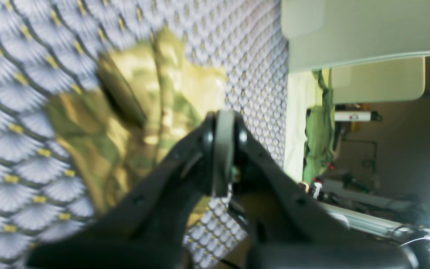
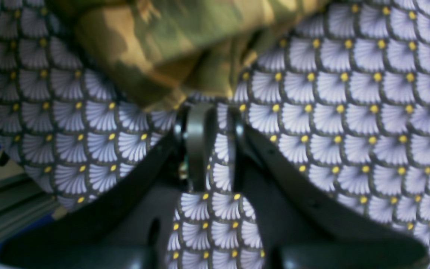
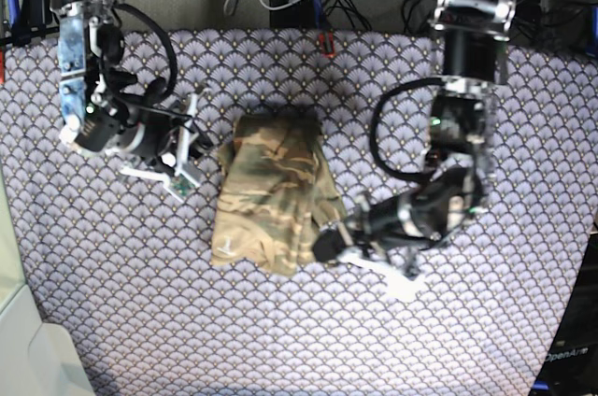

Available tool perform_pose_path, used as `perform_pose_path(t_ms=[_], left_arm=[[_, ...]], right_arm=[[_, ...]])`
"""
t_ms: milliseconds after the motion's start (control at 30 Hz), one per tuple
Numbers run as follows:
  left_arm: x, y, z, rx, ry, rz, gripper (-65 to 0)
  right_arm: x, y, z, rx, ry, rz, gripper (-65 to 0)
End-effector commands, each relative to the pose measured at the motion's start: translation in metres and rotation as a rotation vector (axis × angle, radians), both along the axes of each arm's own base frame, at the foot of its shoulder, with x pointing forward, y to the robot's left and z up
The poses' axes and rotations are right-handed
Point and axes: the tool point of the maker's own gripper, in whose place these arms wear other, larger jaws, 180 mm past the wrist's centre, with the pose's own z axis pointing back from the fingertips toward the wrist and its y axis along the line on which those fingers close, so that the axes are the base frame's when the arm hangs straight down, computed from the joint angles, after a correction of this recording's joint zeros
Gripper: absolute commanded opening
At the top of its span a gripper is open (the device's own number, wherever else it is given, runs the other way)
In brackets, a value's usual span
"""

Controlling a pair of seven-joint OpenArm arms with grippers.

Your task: Fold the T-shirt properly

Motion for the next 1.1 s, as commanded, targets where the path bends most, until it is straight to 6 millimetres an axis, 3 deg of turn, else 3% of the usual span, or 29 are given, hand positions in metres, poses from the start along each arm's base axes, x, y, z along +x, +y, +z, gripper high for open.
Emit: perform_pose_path(t_ms=[0, 133, 267, 433, 500, 667, 733, 833, 967, 1067], left_arm=[[0.012, -0.008, 0.019, -0.001, -0.054, -0.013, -64.5], [0.009, -0.019, -0.019, 0.116, 0.011, -0.032, -64.5], [0.009, -0.013, -0.052, 0.211, 0.057, -0.005, -64.5], [0.009, 0.004, -0.083, 0.262, 0.107, 0.044, -64.5], [0.009, 0.019, -0.096, 0.291, 0.131, 0.066, -64.5], [0.009, 0.047, -0.113, 0.336, 0.155, 0.113, -64.5], [0.008, 0.049, -0.113, 0.339, 0.156, 0.110, -64.5], [0.006, 0.043, -0.096, 0.294, 0.123, 0.097, -64.5], [0.001, 0.057, -0.048, 0.183, 0.032, 0.117, -64.5], [-0.003, 0.073, -0.014, 0.121, -0.048, 0.142, -64.5]], right_arm=[[0.010, 0.000, 0.013, 0.012, -0.045, 0.000, -53.9], [0.003, -0.014, 0.007, 0.009, -0.026, -0.047, -53.8], [0.000, -0.017, 0.005, 0.014, -0.019, -0.057, -53.8], [-0.004, -0.017, 0.002, 0.013, -0.009, -0.057, -53.8], [-0.005, -0.017, 0.001, 0.012, -0.006, -0.057, -53.8], [-0.006, -0.017, 0.000, 0.010, -0.001, -0.057, -53.9], [-0.010, -0.016, 0.000, 0.012, -0.001, -0.054, -53.9], [-0.013, -0.012, 0.010, 0.008, -0.032, -0.040, -53.9], [-0.015, -0.010, 0.024, -0.004, -0.078, -0.022, -53.9], [-0.021, -0.023, 0.022, -0.026, -0.071, -0.044, -53.9]])
